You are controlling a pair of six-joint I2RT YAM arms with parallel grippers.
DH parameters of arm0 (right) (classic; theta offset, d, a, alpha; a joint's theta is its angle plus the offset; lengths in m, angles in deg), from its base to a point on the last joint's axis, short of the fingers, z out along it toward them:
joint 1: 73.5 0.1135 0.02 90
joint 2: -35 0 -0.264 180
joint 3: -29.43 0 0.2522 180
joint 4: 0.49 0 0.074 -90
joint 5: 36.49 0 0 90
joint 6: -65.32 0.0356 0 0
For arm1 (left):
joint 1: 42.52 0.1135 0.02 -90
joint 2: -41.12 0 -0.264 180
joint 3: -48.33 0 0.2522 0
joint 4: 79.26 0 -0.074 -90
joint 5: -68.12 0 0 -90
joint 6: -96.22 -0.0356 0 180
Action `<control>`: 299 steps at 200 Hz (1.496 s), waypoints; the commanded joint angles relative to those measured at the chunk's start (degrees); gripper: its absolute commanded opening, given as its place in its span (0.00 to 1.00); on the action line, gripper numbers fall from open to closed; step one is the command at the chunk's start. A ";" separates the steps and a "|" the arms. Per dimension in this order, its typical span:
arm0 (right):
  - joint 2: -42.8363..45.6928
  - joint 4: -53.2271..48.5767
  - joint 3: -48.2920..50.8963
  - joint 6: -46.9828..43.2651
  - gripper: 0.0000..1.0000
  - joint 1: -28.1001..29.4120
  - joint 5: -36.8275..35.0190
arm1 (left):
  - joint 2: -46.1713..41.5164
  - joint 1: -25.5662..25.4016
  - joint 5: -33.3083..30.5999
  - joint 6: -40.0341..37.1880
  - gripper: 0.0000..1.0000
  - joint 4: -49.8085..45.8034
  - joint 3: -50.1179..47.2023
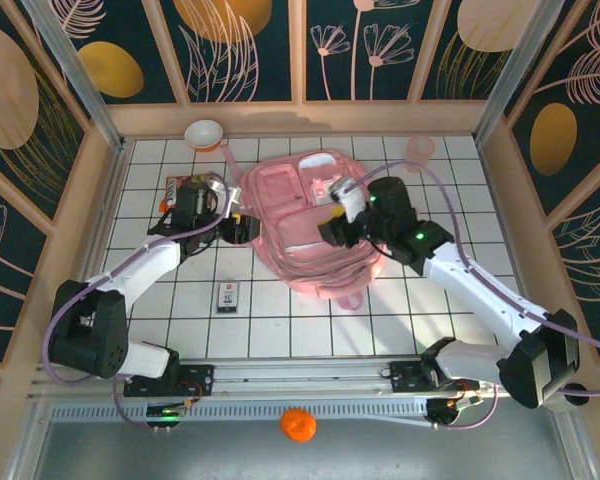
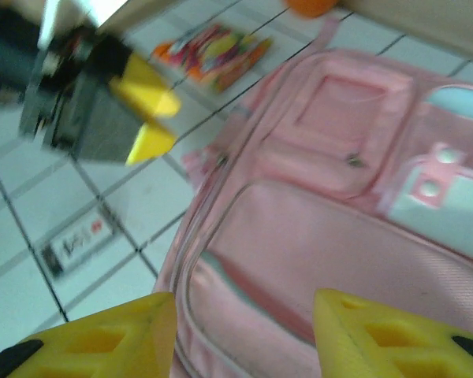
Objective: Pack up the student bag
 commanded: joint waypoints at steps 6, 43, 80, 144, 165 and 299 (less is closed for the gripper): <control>-3.74 -5.77 -0.07 -16.20 0.49 3.03 -4.12 | 0.11 0.22 4.46 -22.46 0.70 -1.21 1.24; -7.20 -7.02 -2.15 -18.24 0.49 3.60 -4.37 | 3.21 0.51 -3.28 -40.66 0.75 -7.42 3.67; -4.87 -4.33 0.87 -17.02 0.48 3.61 -1.20 | 10.81 1.23 -4.80 -52.38 0.73 -15.16 10.16; -5.17 -9.46 0.40 -16.80 0.47 6.83 -4.30 | 24.82 1.77 -0.90 -59.16 0.74 -29.88 24.71; -4.99 -8.61 0.88 -16.02 0.47 7.30 -3.87 | 27.90 1.77 -0.41 -59.09 0.69 -32.71 26.84; -4.93 -6.93 1.54 -13.96 0.46 7.32 -3.58 | 24.36 1.71 6.25 -53.98 0.32 -26.32 22.23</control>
